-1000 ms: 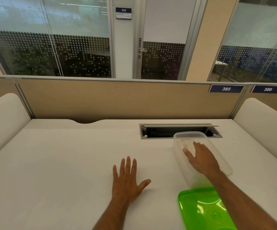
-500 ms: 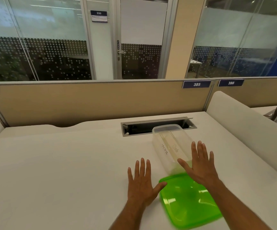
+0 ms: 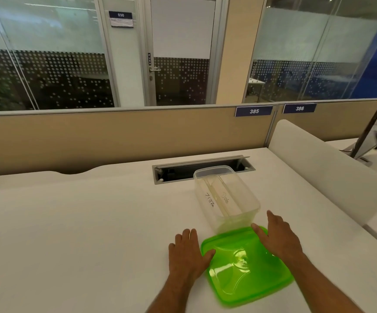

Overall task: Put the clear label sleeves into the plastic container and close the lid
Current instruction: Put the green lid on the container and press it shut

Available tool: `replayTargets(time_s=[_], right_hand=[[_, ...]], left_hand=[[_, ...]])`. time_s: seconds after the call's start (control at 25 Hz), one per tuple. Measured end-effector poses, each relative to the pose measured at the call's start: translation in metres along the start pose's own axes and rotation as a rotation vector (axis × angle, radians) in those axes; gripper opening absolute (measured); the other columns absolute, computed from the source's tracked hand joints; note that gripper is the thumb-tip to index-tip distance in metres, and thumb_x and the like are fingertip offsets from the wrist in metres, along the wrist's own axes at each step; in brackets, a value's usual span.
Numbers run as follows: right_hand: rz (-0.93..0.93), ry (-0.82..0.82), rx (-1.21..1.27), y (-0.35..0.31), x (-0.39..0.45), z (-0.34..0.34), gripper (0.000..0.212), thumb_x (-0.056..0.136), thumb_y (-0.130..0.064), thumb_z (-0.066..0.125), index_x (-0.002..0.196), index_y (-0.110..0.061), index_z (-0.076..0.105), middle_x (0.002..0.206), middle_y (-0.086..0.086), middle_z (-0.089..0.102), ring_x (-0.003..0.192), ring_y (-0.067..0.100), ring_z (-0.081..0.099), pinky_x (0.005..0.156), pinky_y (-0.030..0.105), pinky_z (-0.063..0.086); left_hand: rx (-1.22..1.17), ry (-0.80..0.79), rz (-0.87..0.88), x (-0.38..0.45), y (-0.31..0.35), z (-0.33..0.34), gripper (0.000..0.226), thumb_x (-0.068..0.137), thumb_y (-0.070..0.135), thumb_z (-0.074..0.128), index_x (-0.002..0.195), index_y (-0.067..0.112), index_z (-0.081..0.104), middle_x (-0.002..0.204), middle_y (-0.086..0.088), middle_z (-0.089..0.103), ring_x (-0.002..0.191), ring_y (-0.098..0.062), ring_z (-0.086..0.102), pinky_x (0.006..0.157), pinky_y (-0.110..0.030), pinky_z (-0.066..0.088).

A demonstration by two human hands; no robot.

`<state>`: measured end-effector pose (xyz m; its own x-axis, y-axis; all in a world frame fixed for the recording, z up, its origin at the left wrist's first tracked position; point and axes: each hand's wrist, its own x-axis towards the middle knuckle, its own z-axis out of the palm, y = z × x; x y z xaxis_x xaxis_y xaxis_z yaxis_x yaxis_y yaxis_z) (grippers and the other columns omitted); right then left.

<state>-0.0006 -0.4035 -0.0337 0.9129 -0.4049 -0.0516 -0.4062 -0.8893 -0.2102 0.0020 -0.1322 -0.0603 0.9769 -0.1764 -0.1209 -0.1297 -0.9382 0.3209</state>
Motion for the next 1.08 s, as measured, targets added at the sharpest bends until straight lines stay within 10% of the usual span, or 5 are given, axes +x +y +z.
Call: replayTargets(time_s=[0.2, 0.64, 0.76, 1.08], right_hand=[[0.126, -0.133, 0.033, 0.013, 0.006, 0.008, 0.027, 0.082, -0.028, 0.056, 0.106, -0.014, 0.059, 0.118, 0.01, 0.061, 0.109, 0.03, 0.058, 0.089, 0.036, 0.049], [0.179, -0.037, 0.487, 0.019, 0.012, -0.008, 0.014, 0.072, -0.018, 0.08, 0.076, -0.018, 0.067, 0.08, 0.006, 0.072, 0.078, 0.027, 0.066, 0.069, 0.031, 0.051], [0.181, -0.15, 0.857, 0.017, 0.01, -0.027, 0.012, 0.073, -0.01, 0.082, 0.077, -0.004, 0.072, 0.06, 0.01, 0.068, 0.049, 0.02, 0.055, 0.05, 0.026, 0.042], [0.031, -0.315, 1.209, -0.018, 0.005, -0.08, 0.026, 0.073, -0.003, 0.075, 0.097, 0.005, 0.068, 0.068, 0.008, 0.07, 0.056, 0.018, 0.059, 0.052, 0.027, 0.045]], left_hand=[[-0.311, -0.056, -0.136, 0.003, 0.007, -0.005, 0.037, 0.081, 0.042, 0.059, 0.112, 0.022, 0.06, 0.12, -0.001, 0.061, 0.111, -0.024, 0.057, 0.09, -0.032, 0.047], [-0.632, 0.215, -0.186, -0.004, 0.007, -0.026, 0.011, 0.069, 0.013, 0.059, 0.074, 0.022, 0.061, 0.071, 0.004, 0.066, 0.071, -0.02, 0.062, 0.061, -0.027, 0.045], [-0.725, 0.362, -0.142, -0.005, 0.003, -0.045, 0.01, 0.066, 0.012, 0.066, 0.065, 0.019, 0.058, 0.056, 0.004, 0.061, 0.056, -0.015, 0.057, 0.054, -0.025, 0.041], [-0.806, 0.628, 0.057, 0.008, 0.0, -0.09, 0.008, 0.07, 0.014, 0.065, 0.066, 0.02, 0.06, 0.058, 0.007, 0.062, 0.047, -0.01, 0.054, 0.054, -0.032, 0.049]])
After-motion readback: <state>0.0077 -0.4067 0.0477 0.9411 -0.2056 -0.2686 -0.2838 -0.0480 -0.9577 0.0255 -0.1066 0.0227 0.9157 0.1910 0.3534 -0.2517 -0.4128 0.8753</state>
